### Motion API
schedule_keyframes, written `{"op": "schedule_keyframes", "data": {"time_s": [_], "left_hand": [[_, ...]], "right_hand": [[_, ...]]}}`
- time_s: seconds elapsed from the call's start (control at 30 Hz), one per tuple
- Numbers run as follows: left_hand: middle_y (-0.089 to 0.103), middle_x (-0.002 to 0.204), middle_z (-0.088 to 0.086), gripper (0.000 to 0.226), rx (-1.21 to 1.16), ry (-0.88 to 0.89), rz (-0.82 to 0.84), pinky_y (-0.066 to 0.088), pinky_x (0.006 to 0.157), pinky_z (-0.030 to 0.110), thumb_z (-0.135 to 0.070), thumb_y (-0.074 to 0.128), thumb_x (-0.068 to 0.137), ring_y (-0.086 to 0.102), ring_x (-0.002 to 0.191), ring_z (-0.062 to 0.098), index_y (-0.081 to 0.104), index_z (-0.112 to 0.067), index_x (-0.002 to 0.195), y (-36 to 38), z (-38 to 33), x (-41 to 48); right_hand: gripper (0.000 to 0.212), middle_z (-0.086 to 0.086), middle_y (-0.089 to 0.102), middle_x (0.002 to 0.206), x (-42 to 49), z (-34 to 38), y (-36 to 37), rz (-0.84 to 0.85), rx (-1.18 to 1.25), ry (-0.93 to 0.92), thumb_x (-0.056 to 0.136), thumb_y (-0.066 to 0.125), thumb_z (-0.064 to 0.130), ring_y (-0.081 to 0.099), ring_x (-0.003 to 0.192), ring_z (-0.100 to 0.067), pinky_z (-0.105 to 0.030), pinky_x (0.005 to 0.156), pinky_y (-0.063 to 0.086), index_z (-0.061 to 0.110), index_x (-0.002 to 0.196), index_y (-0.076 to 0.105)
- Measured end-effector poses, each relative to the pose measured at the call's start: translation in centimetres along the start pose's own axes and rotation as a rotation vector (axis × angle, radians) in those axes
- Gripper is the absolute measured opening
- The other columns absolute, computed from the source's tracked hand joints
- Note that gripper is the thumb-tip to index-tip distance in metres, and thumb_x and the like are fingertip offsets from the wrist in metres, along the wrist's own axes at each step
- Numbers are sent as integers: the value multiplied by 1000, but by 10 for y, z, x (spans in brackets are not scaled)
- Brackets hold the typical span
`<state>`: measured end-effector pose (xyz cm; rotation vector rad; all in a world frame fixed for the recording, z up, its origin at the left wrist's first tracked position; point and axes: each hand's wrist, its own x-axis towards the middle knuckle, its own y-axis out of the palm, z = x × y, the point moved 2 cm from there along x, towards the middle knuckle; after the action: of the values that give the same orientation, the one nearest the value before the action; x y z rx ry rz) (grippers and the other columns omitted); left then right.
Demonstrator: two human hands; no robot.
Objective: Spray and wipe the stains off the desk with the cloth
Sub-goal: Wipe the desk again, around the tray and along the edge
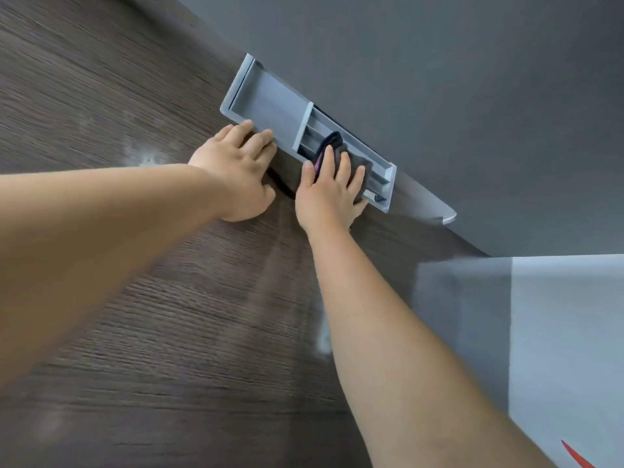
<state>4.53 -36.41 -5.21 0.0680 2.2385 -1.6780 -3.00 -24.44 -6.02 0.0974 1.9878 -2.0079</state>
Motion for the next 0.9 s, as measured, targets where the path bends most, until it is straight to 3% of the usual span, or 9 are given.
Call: {"op": "schedule_keyframes", "data": {"time_s": [0.1, 0.23, 0.37, 0.47, 0.6, 0.7, 0.77, 0.9], "left_hand": [[2, 159, 0, 70, -7, -27, -10, 1, 119, 35, -46, 27, 92, -5, 146, 23, 6, -14, 151, 0, -5, -1], [-1, 159, 0, 70, 35, -29, -4, 0, 119, 35, -46, 27, 92, -6, 146, 23, 2, -16, 151, 1, -5, -1], [-5, 159, -1, 72, 66, -35, 40, -1, 119, 35, -49, 25, 92, -8, 146, 23, -2, -17, 151, 0, -5, 0], [-5, 159, -1, 73, 72, -31, 47, -2, 118, 36, -49, 25, 92, -9, 146, 23, -3, -17, 151, 1, -4, 1], [-2, 159, -1, 72, 54, -33, 16, -1, 118, 35, -48, 27, 91, -7, 146, 23, 1, -17, 151, 2, -5, 0], [-4, 159, -2, 72, 60, -43, 40, -1, 118, 34, -48, 27, 92, -8, 146, 22, -1, -18, 151, -1, -5, 0], [-4, 159, -2, 71, 56, -62, 41, -1, 119, 35, -48, 26, 93, -9, 146, 22, -1, -18, 151, -1, -8, 0], [1, 158, 3, 68, 22, -114, 15, 1, 119, 43, -49, 24, 92, -6, 145, 29, 3, -21, 150, 1, -20, 2]], "right_hand": [[54, 10, -1, 160, -6, 22, 3, 5, -21, -124, 101, 16, 49, -13, 146, -20, -59, 114, 2, 36, 152, 4], [51, 11, 3, 160, 1, -2, -1, -27, -79, -206, 101, 15, 47, -11, 146, -18, -61, 113, -6, 40, 150, 6], [51, 9, 4, 160, 7, -38, -4, -43, -80, -60, 101, 14, 49, -10, 147, -18, -63, 112, -5, 38, 151, 8], [54, 7, -2, 161, 5, -18, -1, -10, -68, -36, 101, 13, 50, -14, 146, -22, -64, 111, -7, 36, 151, 2], [55, 8, -2, 161, -1, 23, 5, -3, -51, -179, 101, 16, 50, -14, 146, -22, -61, 112, -7, 36, 151, 0], [52, 11, 2, 160, 3, 1, 2, -33, -71, -260, 101, 16, 48, -11, 146, -19, -59, 114, -5, 39, 151, 4], [51, 11, 5, 160, 7, -32, -3, -70, -84, -222, 101, 15, 48, -8, 147, -17, -59, 114, -4, 41, 150, 8], [52, 9, 3, 161, 9, -69, -7, -56, -46, 34, 101, 15, 47, -9, 147, -19, -61, 114, -3, 37, 152, 8]]}}
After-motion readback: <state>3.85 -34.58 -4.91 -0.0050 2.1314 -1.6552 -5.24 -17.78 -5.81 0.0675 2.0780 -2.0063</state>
